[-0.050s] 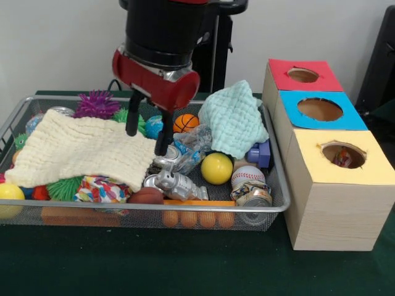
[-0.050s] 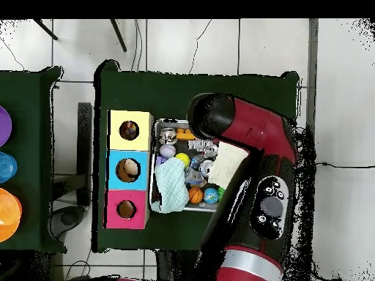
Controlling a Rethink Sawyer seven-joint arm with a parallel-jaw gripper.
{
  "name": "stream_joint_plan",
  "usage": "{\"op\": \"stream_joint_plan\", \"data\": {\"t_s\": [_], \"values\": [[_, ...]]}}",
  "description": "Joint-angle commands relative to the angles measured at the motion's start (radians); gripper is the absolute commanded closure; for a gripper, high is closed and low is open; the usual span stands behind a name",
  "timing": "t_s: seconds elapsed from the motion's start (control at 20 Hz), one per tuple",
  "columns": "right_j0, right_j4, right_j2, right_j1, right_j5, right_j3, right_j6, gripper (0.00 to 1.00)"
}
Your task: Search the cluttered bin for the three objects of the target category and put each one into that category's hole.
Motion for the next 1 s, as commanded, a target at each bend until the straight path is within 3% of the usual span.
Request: {"op": "stream_joint_plan", "data": {"t_s": [0.05,0.35,0.8,1.0], "values": [[-0.072,-0.103,0.197,0.036,-0.026,0.076,-0.214,0.0],[-0.131,-0.155,0.266,0.078,-0.083,0.074,-0.193,0.0],[-0.172,-0.234,0.311,0.193,-0.063,-0.044,-0.183,0.0],[-0.188,-0.263,0.319,0.195,-0.07,-0.045,-0.166,0.0]]}}
